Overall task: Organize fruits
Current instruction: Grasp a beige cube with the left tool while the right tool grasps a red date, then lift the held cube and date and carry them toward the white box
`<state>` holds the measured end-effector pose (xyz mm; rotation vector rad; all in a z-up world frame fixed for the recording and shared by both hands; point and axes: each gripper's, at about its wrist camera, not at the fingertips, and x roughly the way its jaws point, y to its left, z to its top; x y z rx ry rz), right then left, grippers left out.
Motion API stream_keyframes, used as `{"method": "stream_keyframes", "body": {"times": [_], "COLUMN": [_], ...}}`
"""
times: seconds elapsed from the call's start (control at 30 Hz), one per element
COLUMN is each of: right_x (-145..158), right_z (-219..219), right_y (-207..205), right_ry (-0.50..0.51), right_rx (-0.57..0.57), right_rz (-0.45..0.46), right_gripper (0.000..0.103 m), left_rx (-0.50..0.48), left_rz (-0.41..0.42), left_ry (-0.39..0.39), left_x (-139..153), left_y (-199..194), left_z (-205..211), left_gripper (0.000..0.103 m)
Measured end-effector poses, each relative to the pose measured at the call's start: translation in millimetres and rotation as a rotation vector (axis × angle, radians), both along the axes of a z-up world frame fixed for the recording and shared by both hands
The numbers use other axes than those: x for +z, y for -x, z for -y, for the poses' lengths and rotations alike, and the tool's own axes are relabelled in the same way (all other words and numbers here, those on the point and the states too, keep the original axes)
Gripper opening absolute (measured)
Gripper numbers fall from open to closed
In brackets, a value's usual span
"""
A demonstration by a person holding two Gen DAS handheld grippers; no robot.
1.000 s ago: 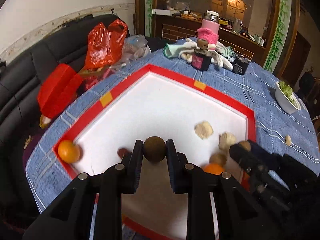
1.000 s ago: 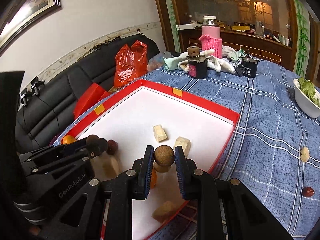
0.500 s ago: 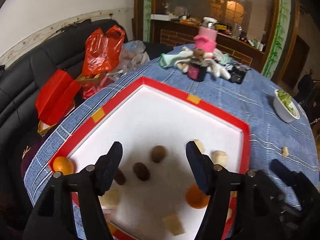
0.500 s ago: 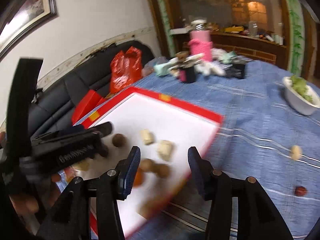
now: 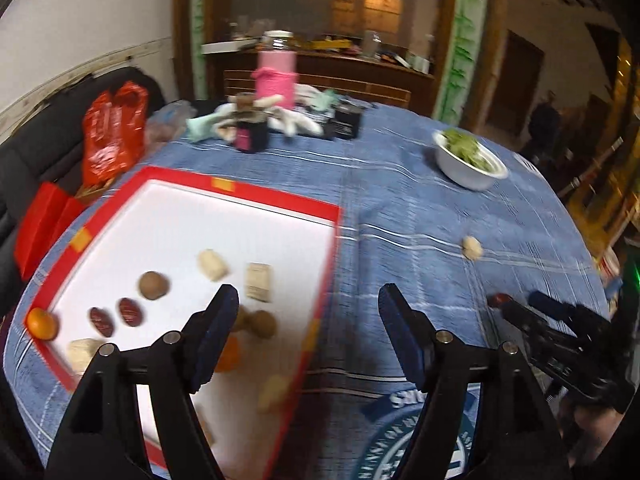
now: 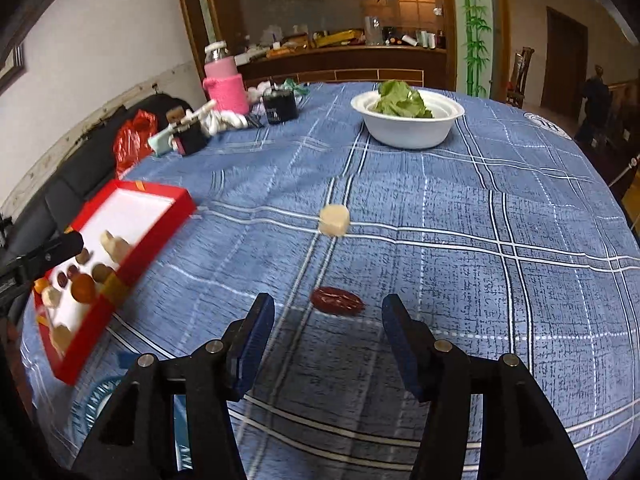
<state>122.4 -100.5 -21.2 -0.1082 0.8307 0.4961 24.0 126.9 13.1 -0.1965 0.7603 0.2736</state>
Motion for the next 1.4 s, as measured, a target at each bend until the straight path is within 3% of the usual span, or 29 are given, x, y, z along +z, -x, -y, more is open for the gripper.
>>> {"method": "stream_keyframes", "body": {"times": [0.13, 0.2, 0.27, 0.53, 0.67, 0.93, 1.0, 1.03, 1.07, 1.4], "right_x": [-8, -16, -21, -4, 3, 17, 18, 18, 18, 19], "right_z": [-9, -14, -13, 15, 41, 91, 92, 93, 92, 86], "right_y": [-9, -14, -16, -13, -19, -34, -35, -35, -35, -29], "right_ry": [0.003, 0.03, 0.029, -0.047, -0.088, -0.212, -0.224, -0.228, -0.23, -0.216], "right_rx": [0.02, 0.02, 0.015, -0.004, -0.07, -0.211, -0.208, -0.203, -0.198, -0.183], "right_rz": [-0.026, -0.057, -0.057, -0.02, 0.006, 0.05, 0.045, 0.042, 0.04, 0.05], "right_gripper": [0.055, 0.037, 0.032, 0.032, 0.032, 0.032, 0.032, 0.032, 0.032, 0.032], "left_rx": [-0.019, -0.027, -0.032, -0.113, -0.195, -0.206, -0.2, -0.194, -0.195, -0.17], "left_rz": [-0.012, -0.015, -0.016, -0.048, -0.08, -0.096, -0.119, -0.138, -0.135, -0.121], "left_ry": [-0.008, -0.011, -0.016, -0.004, 0.009, -0.025, -0.054, -0.077, -0.09, -0.094], "left_x": [0, 0, 1, -6, -20, -46, -51, -55, -56, -44], "left_y": [-9, -15, -21, -70, -108, -161, -165, -166, -164, -118], "left_z": [13, 16, 20, 67, 106, 137, 141, 142, 143, 128], "left_gripper": [0.072, 0.072, 0.072, 0.072, 0.072, 0.072, 0.059, 0.031, 0.022, 0.02]}}
